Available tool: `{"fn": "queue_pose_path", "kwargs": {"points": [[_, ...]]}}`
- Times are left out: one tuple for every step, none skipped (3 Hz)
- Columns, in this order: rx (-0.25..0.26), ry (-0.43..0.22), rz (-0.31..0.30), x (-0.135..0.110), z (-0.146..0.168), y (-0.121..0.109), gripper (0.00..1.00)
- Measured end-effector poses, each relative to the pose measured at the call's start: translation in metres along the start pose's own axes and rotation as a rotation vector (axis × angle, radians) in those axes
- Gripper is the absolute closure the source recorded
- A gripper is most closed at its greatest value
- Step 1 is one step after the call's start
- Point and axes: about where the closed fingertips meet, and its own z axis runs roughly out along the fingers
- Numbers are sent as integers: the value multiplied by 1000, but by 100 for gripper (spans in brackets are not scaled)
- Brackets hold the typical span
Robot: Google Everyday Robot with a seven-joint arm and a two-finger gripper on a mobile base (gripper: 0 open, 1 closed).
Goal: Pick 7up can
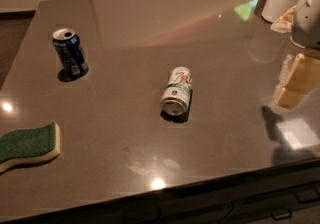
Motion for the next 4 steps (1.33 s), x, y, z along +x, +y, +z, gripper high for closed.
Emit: {"fn": "queue_pose_path", "kwargs": {"points": [[3,0,2,-1,-1,-1,0],[17,18,56,-9,5,-4,0],[39,68,124,-41,23,-12,0],[38,87,229,-68,42,-23,0]]}}
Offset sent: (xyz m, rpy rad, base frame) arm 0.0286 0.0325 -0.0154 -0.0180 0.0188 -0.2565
